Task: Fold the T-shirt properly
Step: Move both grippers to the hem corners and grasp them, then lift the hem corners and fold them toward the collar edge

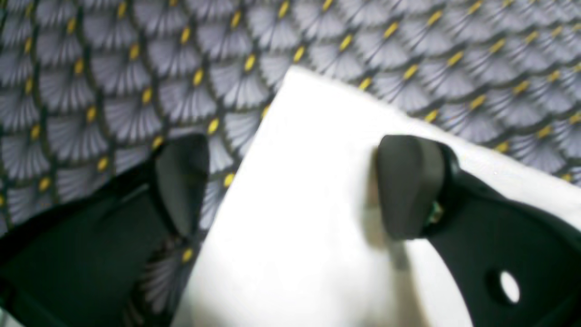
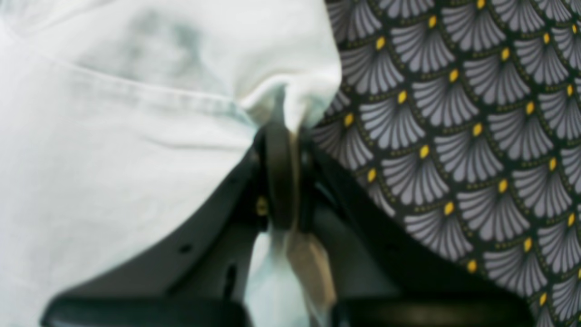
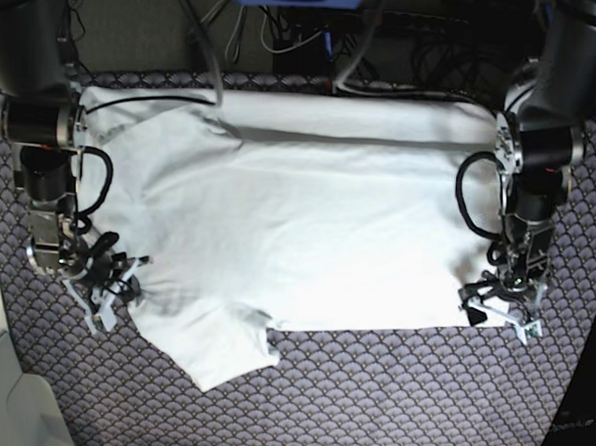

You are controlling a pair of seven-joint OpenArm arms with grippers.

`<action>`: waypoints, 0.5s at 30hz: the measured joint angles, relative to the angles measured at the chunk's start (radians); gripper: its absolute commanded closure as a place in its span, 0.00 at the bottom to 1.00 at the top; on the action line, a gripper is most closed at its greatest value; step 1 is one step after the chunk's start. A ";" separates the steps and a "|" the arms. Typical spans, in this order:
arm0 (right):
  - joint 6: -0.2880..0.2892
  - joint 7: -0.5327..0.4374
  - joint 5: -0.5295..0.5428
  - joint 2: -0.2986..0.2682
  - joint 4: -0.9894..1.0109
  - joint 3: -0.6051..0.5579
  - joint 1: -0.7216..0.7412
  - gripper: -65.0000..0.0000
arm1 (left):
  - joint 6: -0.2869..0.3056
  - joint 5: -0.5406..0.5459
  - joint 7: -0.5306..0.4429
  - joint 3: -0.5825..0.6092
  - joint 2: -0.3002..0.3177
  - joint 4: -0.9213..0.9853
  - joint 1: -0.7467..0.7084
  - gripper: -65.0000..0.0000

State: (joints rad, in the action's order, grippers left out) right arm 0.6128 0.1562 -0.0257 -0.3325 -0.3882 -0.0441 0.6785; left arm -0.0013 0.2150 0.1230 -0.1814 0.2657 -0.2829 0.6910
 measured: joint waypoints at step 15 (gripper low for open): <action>0.000 0.000 0.000 0.000 0.000 0.000 0.000 1.00 | -0.003 -0.001 -0.122 0.004 -0.019 0.060 -0.004 0.42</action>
State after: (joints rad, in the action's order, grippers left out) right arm 0.6128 0.1566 -0.0254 -0.3328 -0.3882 -0.0441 0.6785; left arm -0.0044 0.2138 0.0013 -0.1772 0.2462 -0.2234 0.6872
